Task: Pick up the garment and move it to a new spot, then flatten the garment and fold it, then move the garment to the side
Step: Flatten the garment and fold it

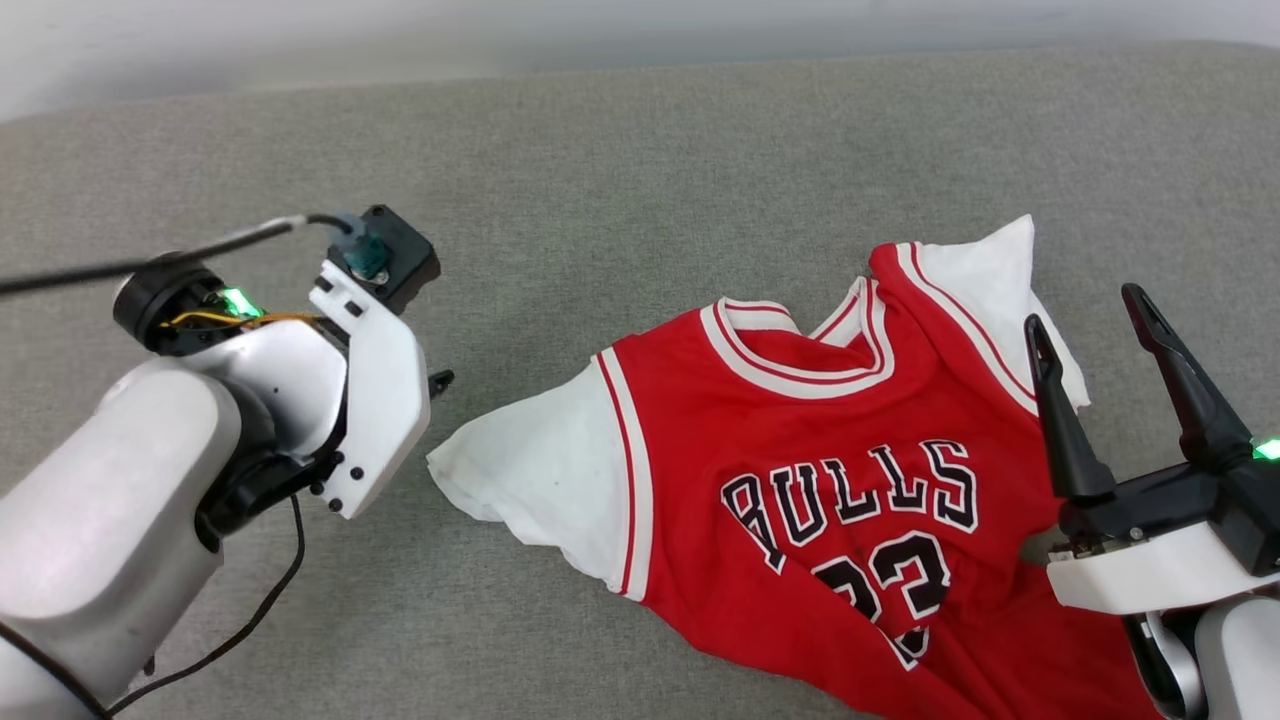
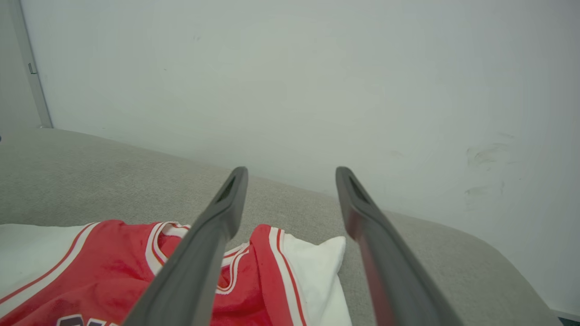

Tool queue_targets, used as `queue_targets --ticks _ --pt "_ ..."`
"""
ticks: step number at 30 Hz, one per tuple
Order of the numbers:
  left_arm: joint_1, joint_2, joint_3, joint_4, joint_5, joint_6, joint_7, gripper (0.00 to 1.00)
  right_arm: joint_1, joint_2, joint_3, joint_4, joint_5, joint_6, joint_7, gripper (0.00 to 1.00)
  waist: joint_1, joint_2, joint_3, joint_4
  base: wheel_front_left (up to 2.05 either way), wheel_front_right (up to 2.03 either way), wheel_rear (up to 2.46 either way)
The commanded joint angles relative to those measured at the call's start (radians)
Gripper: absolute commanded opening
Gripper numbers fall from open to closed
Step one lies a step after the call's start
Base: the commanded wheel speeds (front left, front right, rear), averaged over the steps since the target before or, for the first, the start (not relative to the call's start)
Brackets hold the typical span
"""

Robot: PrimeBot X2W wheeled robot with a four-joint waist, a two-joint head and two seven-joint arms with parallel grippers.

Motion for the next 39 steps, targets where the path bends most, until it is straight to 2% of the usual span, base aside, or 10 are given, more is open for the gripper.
queue_targets --ticks 1,4,9,15,20,21,22,27,35,39 --pt "-0.037 0.010 -0.031 -0.003 -0.037 0.001 0.035 1.00 0.002 0.007 0.001 -0.008 -0.006 -0.001 -0.002 1.00 0.0000 0.0000 0.013 -0.008 0.00 0.00 0.00" --pt "-0.089 0.031 -0.103 0.014 -0.107 0.001 0.100 1.00 -0.013 0.010 0.010 -0.014 -0.008 -0.001 -0.002 1.00 0.0000 0.0000 0.031 -0.020 0.00 0.00 0.00" --pt "-0.153 0.035 -0.209 0.068 -0.189 0.000 0.168 1.00 -0.039 0.014 0.027 -0.006 -0.013 -0.001 -0.002 1.00 0.0000 0.0000 0.065 -0.040 0.00 0.00 0.00" --pt "-0.196 0.038 -0.341 0.140 -0.236 0.000 0.211 1.00 -0.071 0.020 0.044 0.000 -0.016 -0.001 -0.002 1.00 0.0000 0.0000 0.099 -0.063 0.00 0.00 0.00" --pt "-0.197 0.035 -0.459 0.180 -0.254 0.000 0.195 0.98 -0.088 0.024 0.054 0.012 -0.015 -0.001 -0.002 1.00 0.0000 0.0000 0.112 -0.076 0.00 0.00 0.00" --pt "-0.202 0.035 -0.481 0.184 -0.255 0.000 0.188 0.33 -0.091 0.025 0.055 0.014 -0.015 -0.001 -0.002 1.00 0.0000 0.0000 0.113 -0.076 0.00 0.00 0.00" --pt "-0.206 0.036 -0.497 0.191 -0.259 0.000 0.180 0.00 -0.090 0.025 0.054 0.017 -0.015 -0.001 -0.002 1.00 0.0000 0.0000 0.113 -0.076 0.00 0.00 0.00" --pt "-0.269 0.057 -0.512 0.216 -0.294 0.000 0.101 0.00 -0.081 0.028 0.047 0.031 -0.016 -0.001 -0.002 1.00 0.0000 0.0000 0.092 -0.063 0.00 0.00 0.00" --pt "-0.332 0.172 -0.484 0.299 -0.310 0.000 0.036 0.00 -0.062 0.032 0.040 0.038 -0.009 -0.001 -0.002 1.00 0.0000 0.0000 0.060 -0.055 0.00 0.00 0.00" --pt "-0.307 0.207 -0.473 0.365 -0.324 0.015 0.021 0.00 -0.062 0.035 0.035 0.039 -0.005 -0.001 -0.002 1.00 0.0000 0.0000 0.062 -0.061 0.00 0.00 0.00"
